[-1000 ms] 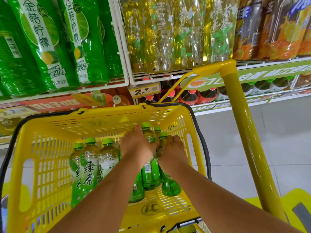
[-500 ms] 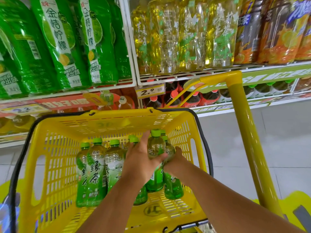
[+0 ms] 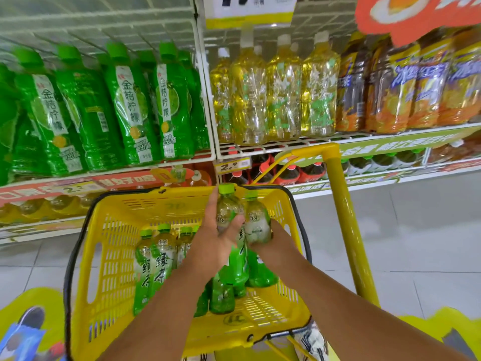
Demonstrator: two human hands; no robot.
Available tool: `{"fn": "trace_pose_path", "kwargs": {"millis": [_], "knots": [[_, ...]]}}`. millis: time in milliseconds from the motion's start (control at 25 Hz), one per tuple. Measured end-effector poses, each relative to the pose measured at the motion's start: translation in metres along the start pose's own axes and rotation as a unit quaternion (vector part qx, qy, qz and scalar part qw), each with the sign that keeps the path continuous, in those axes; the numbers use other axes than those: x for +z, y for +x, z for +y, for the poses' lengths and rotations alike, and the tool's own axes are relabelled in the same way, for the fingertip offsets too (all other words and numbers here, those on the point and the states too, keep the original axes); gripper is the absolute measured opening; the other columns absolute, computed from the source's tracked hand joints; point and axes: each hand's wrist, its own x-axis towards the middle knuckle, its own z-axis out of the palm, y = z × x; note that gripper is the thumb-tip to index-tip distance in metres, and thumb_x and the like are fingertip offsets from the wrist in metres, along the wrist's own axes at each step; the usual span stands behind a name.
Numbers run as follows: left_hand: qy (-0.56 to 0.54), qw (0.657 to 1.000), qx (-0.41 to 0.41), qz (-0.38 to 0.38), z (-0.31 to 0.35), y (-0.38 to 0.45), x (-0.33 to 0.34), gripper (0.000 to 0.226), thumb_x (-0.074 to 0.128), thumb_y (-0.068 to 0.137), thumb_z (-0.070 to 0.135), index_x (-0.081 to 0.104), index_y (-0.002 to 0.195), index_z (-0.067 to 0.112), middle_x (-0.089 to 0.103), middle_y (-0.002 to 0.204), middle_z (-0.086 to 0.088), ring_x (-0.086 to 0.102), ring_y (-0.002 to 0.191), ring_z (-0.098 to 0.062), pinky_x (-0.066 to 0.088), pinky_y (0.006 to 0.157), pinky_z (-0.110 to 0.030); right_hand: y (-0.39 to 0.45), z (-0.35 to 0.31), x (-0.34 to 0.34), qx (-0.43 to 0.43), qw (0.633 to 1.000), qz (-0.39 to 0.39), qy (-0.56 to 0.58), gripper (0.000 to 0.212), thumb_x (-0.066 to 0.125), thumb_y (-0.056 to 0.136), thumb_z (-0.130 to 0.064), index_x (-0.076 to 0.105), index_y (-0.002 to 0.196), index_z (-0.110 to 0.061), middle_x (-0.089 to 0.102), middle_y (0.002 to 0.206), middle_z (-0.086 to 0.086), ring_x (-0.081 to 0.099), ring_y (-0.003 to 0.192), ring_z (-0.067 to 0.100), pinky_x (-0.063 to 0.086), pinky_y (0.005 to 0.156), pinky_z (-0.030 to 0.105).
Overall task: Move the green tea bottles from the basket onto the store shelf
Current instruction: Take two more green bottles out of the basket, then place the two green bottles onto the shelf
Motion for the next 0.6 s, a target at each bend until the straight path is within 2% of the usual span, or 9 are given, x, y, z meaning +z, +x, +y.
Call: {"fn": "trace_pose_path", "kwargs": {"millis": [40, 80, 160, 200, 280, 360, 480, 520, 600], "knots": [[-0.001, 1.000, 0.004, 0.007, 0.009, -0.002, -0.005, 0.082, 0.054, 0.096, 0.053, -0.001, 0.157, 0.050, 0.066, 0.068, 0.001, 0.060, 0.044, 0.001, 0.041, 0.045, -0.016, -0.007, -0.009, -0.005, -0.008, 1.000, 0.002, 0.021, 0.041, 0.081, 0.083, -0.016, 0.060, 0.114, -0.032, 0.073, 0.106, 0.000, 0.072, 0.095, 0.025, 0.061, 0.084, 0.052], [-0.002, 1.000, 0.007, 0.013, 0.018, -0.005, -0.008, 0.081, 0.054, 0.096, 0.055, 0.004, 0.158, 0.045, 0.066, 0.064, 0.004, 0.062, 0.049, 0.001, 0.044, 0.048, -0.017, -0.014, -0.017, -0.011, -0.013, 0.999, 0.001, 0.041, 0.040, 0.080, 0.085, -0.014, 0.059, 0.112, -0.034, 0.073, 0.103, -0.002, 0.073, 0.093, 0.023, 0.062, 0.083, 0.051], [-0.008, 1.000, 0.010, 0.027, 0.032, -0.011, -0.013, 0.074, 0.059, 0.095, 0.053, 0.022, 0.154, 0.029, 0.070, 0.079, 0.007, 0.065, 0.061, 0.006, 0.047, 0.056, -0.016, -0.029, -0.034, -0.023, -0.027, 0.997, -0.010, 0.068, 0.038, 0.076, 0.089, -0.011, 0.058, 0.110, -0.037, 0.071, 0.100, -0.008, 0.072, 0.087, 0.016, 0.064, 0.077, 0.043], [-0.012, 0.999, 0.009, 0.033, 0.041, -0.016, -0.016, 0.066, 0.061, 0.095, 0.050, 0.033, 0.148, 0.024, 0.070, 0.089, 0.010, 0.064, 0.067, 0.012, 0.046, 0.057, -0.010, -0.037, -0.041, -0.030, -0.038, 0.996, -0.020, 0.077, 0.038, 0.075, 0.091, -0.010, 0.058, 0.108, -0.039, 0.070, 0.099, -0.010, 0.071, 0.082, 0.013, 0.063, 0.069, 0.033], [-0.020, 0.999, -0.003, 0.040, 0.066, -0.032, -0.024, 0.052, 0.063, 0.095, 0.048, 0.045, 0.138, 0.024, 0.066, 0.103, 0.017, 0.060, 0.076, 0.022, 0.042, 0.058, -0.001, -0.058, -0.060, -0.046, -0.053, 0.994, -0.036, 0.089, 0.039, 0.073, 0.093, -0.010, 0.057, 0.109, -0.042, 0.070, 0.101, -0.013, 0.069, 0.078, 0.008, 0.052, 0.053, 0.016], [-0.033, 0.999, -0.018, 0.036, 0.092, -0.052, -0.033, 0.053, 0.062, 0.094, 0.052, 0.046, 0.137, 0.027, 0.065, 0.107, 0.019, 0.059, 0.076, 0.024, 0.042, 0.057, 0.000, -0.079, -0.078, -0.064, -0.065, 0.993, -0.042, 0.092, 0.044, 0.073, 0.093, -0.011, 0.054, 0.116, -0.044, 0.069, 0.103, -0.018, 0.068, 0.081, 0.001, 0.049, 0.054, 0.011], [-0.037, 0.998, -0.023, 0.042, 0.143, -0.091, -0.047, 0.053, 0.055, 0.096, 0.054, 0.041, 0.139, 0.028, 0.064, 0.107, 0.014, 0.059, 0.068, 0.018, 0.040, 0.058, -0.004, -0.116, -0.115, -0.090, -0.081, 0.990, -0.051, 0.100, 0.047, 0.075, 0.093, -0.015, 0.055, 0.120, -0.047, 0.071, 0.114, -0.013, 0.072, 0.082, 0.000, 0.059, 0.064, 0.020], [-0.033, 0.999, -0.021, 0.037, 0.160, -0.104, -0.052, 0.053, 0.052, 0.098, 0.052, 0.035, 0.144, 0.030, 0.060, 0.118, 0.015, 0.056, 0.078, 0.018, 0.041, 0.069, -0.007, -0.128, -0.126, -0.097, -0.084, 0.990, -0.052, 0.101, 0.047, 0.076, 0.092, -0.017, 0.055, 0.123, -0.046, 0.071, 0.117, -0.010, 0.073, 0.085, 0.004, 0.060, 0.068, 0.025], [-0.021, 0.999, -0.015, 0.041, 0.193, -0.126, -0.064, 0.072, 0.047, 0.100, 0.053, 0.017, 0.158, 0.024, 0.043, 0.131, 0.015, 0.047, 0.107, 0.002, 0.034, 0.087, -0.017, -0.155, -0.150, -0.114, -0.091, 0.988, -0.057, 0.111, 0.051, 0.078, 0.089, -0.021, 0.056, 0.131, -0.041, 0.072, 0.121, -0.007, 0.074, 0.090, 0.010, 0.060, 0.068, 0.025]]}}
